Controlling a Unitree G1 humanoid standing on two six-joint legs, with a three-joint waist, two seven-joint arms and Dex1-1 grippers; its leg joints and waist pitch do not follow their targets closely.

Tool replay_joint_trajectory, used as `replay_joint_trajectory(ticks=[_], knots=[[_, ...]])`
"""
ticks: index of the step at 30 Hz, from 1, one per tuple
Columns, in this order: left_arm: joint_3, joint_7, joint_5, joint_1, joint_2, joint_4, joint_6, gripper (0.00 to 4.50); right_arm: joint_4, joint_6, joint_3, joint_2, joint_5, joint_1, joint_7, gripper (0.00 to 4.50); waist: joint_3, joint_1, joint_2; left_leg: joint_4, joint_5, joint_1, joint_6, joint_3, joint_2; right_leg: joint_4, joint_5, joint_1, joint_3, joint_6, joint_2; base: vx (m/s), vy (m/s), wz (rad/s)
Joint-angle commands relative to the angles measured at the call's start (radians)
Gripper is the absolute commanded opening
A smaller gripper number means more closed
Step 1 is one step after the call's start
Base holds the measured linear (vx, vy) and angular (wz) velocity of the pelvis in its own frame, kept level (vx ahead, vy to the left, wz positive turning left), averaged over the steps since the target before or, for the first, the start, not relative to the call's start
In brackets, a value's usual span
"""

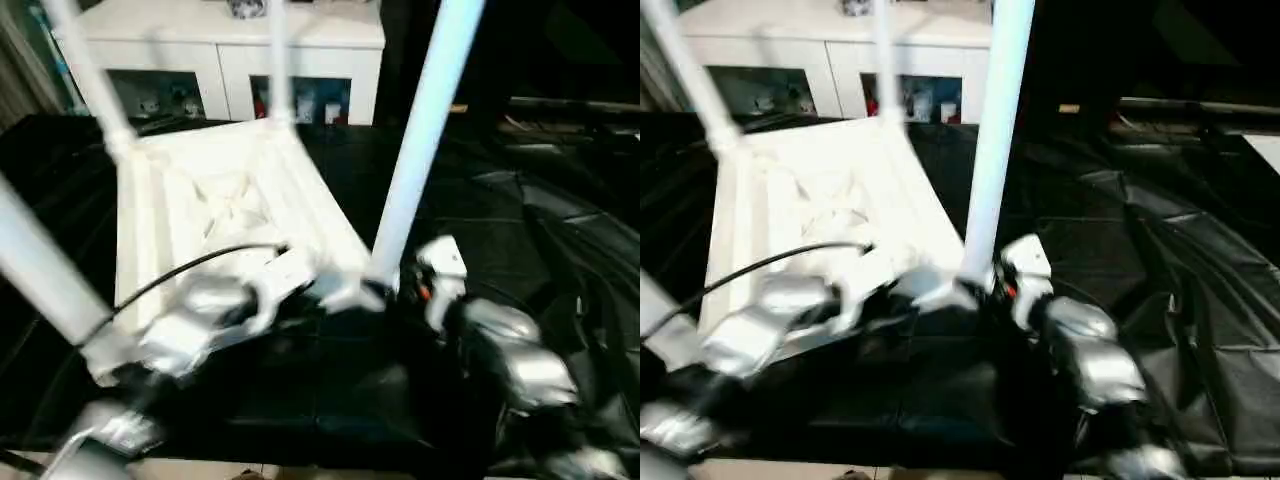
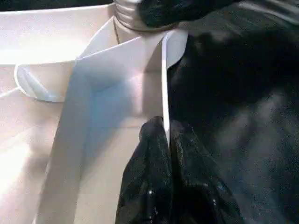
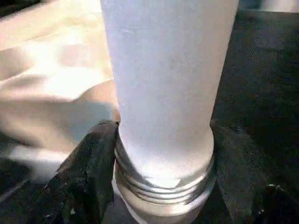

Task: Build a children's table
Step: Rotate leg to tighten

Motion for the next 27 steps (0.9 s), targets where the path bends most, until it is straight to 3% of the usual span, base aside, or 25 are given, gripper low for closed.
replay_joint_trajectory(ticks=[1,5,9,11,17,19,22,23,27], knots=[[-0.024,0.048,0.011,-0.005,-0.036,0.031,0.010,0.00,0.053,0.045,-0.009,0.025,-0.007,-0.003,-0.085,2.66,-0.042,-0.001,-0.004,-0.083,-0.228,0.022,-0.013,-0.037,0.069,-0.100,-0.248,0.027,0.054,-0.200,-0.099,0.000,0.000,0.00],[-0.028,0.168,0.059,-0.067,-0.105,0.123,0.024,0.00,0.094,0.052,0.043,0.087,-0.080,-0.041,-0.178,2.66,-0.043,-0.002,-0.001,-0.086,-0.252,0.027,-0.019,-0.037,0.068,-0.103,-0.255,0.025,0.054,-0.185,-0.097,0.000,0.000,0.00],[-0.038,0.147,0.067,-0.065,-0.107,0.119,-0.003,0.00,0.051,0.010,0.046,0.097,-0.052,-0.019,-0.102,2.66,-0.044,0.004,0.000,-0.090,-0.247,0.025,-0.007,-0.039,0.072,-0.104,-0.225,0.030,0.054,-0.179,-0.101,0.000,0.000,0.00],[-0.037,0.131,0.063,-0.056,-0.101,0.102,0.001,0.00,0.027,-0.002,0.031,0.095,-0.027,-0.010,-0.073,3.22,-0.046,0.008,-0.001,-0.091,-0.233,0.025,0.000,-0.038,0.074,-0.102,-0.199,0.032,0.054,-0.179,-0.100,0.000,0.000,0.00],[-0.029,0.033,0.032,-0.004,-0.026,0.016,-0.025,0.00,-0.086,0.027,0.035,-0.025,0.031,0.024,0.112,3.72,-0.055,0.018,-0.005,-0.082,-0.127,0.016,0.055,-0.035,0.074,-0.087,-0.039,0.045,0.050,-0.204,-0.101,0.000,0.000,0.00],[-0.029,-0.014,0.016,0.016,0.004,-0.015,-0.042,0.00,-0.128,0.033,0.059,-0.084,0.042,0.044,0.218,3.81,-0.055,0.020,-0.007,-0.080,-0.120,0.015,0.066,-0.034,0.074,-0.087,-0.030,0.049,0.049,-0.207,-0.100,0.000,0.000,0.00],[-0.036,-0.078,0.000,0.039,0.044,-0.049,-0.093,0.00,-0.155,0.014,0.083,-0.150,0.036,0.064,0.318,3.88,-0.055,0.019,-0.007,-0.078,-0.114,0.014,0.081,-0.034,0.074,-0.087,-0.028,0.046,0.049,-0.215,-0.100,0.000,0.000,0.00],[-0.034,-0.169,-0.046,0.072,0.074,-0.100,-0.160,0.00,-0.158,-0.005,0.090,-0.195,0.027,0.069,0.380,3.88,-0.055,0.018,-0.011,-0.078,-0.122,0.015,0.082,-0.033,0.075,-0.087,-0.039,0.045,0.049,-0.220,-0.100,0.000,0.000,0.00],[-0.040,-0.238,-0.066,0.096,0.115,-0.146,-0.168,0.00,-0.175,-0.012,0.104,-0.246,0.033,0.073,0.469,3.88,-0.057,0.022,-0.007,-0.076,-0.104,0.021,0.092,-0.030,0.079,-0.081,-0.020,0.039,0.048,-0.235,-0.096,0.000,0.000,0.00]])
